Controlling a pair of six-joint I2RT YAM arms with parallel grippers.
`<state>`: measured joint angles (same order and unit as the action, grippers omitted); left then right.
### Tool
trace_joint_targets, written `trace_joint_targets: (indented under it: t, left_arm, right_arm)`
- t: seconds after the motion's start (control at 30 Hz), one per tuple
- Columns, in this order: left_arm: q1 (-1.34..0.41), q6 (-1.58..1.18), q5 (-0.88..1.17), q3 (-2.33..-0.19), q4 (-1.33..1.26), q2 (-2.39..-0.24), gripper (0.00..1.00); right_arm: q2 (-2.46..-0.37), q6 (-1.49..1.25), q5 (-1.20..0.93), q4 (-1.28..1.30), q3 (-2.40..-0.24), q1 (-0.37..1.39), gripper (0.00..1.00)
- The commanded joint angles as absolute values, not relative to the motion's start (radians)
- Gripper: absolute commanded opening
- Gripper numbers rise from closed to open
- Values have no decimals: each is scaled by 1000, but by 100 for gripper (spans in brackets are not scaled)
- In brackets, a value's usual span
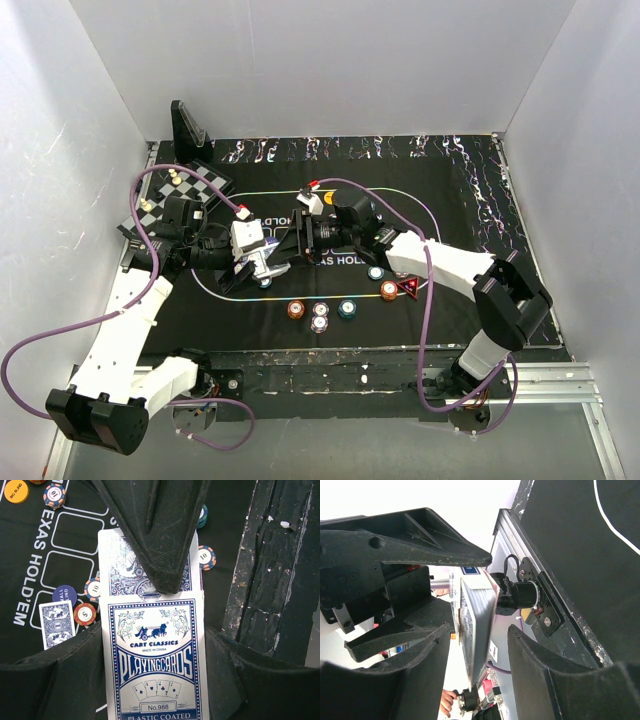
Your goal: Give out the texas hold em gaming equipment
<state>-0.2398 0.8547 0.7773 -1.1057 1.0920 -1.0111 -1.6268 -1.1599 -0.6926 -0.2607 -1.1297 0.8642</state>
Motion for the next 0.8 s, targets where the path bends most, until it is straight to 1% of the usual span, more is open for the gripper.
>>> trace_joint_targets:
  t: [0.0,0.53,0.77]
  left_arm:
    - [-241,847,811,-1124,1068,-1002,19]
    - [-241,833,831,-1132,1071,-982,18]
    - [-241,822,844,-1140,1071,-980,18]
  right_arm:
    - [-1631,-1190,-718,-344,-1105,862,56]
    - [-1614,-1216,-706,-390,-1058,839,48]
    - [-1598,-1224,-700,-388,-1032,822,48]
